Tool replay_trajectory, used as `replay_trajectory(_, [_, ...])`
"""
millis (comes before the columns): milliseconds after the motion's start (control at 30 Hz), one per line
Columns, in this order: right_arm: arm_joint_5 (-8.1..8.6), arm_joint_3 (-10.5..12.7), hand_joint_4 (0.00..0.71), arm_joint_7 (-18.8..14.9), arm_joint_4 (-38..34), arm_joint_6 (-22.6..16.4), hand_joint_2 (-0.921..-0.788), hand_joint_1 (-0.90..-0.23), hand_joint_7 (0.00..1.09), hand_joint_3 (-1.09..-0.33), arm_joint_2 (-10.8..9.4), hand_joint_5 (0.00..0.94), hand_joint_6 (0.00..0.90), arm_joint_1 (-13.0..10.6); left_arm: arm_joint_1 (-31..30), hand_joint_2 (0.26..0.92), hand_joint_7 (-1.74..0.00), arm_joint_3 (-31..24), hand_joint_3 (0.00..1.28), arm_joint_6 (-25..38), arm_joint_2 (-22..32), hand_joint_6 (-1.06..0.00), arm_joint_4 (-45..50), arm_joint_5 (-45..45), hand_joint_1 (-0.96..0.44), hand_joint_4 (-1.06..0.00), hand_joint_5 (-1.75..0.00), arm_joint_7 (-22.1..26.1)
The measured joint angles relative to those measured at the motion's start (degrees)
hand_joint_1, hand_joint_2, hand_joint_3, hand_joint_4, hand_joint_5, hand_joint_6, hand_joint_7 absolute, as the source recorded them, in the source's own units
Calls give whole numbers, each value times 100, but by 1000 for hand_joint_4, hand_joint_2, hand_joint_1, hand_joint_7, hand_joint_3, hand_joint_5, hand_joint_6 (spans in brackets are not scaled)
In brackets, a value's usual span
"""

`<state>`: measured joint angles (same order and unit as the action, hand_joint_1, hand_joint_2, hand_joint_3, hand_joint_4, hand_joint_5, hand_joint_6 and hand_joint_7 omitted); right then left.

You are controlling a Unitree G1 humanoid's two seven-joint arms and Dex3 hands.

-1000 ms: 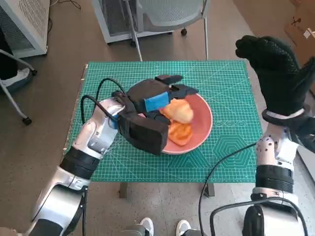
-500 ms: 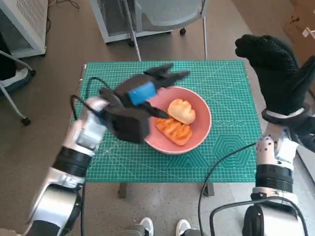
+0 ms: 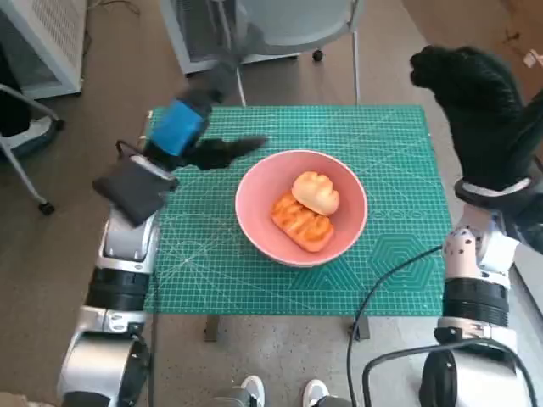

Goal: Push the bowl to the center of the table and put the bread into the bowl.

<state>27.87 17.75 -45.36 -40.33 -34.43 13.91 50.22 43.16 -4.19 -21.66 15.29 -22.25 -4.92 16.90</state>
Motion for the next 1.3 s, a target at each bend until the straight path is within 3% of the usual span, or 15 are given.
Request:
replay_trajectory(367, [-141, -34, 343, 249, -109, -53, -921, -681, 1, -684, -31, 2, 429, 222, -499, 921, -15, -158, 375, 328, -85, -85, 945, -340, -696, 1, 1, -109])
replay_trajectory(767, [-342, -201, 319, 554, -73, -87, -921, -657, 0, -691, -208, 0, 414, 256, -754, 921, -23, -165, 370, 470, -162, -85, 1325, -643, -679, 1, 1, 32])
replay_trajectory(1300, [-346, -220, 313, 617, -14, -27, -921, -660, 1, -689, -205, 1, 409, 255, -754, 921, -37, -169, 363, 470, -303, -80, 1326, -651, -663, 1, 1, 4])
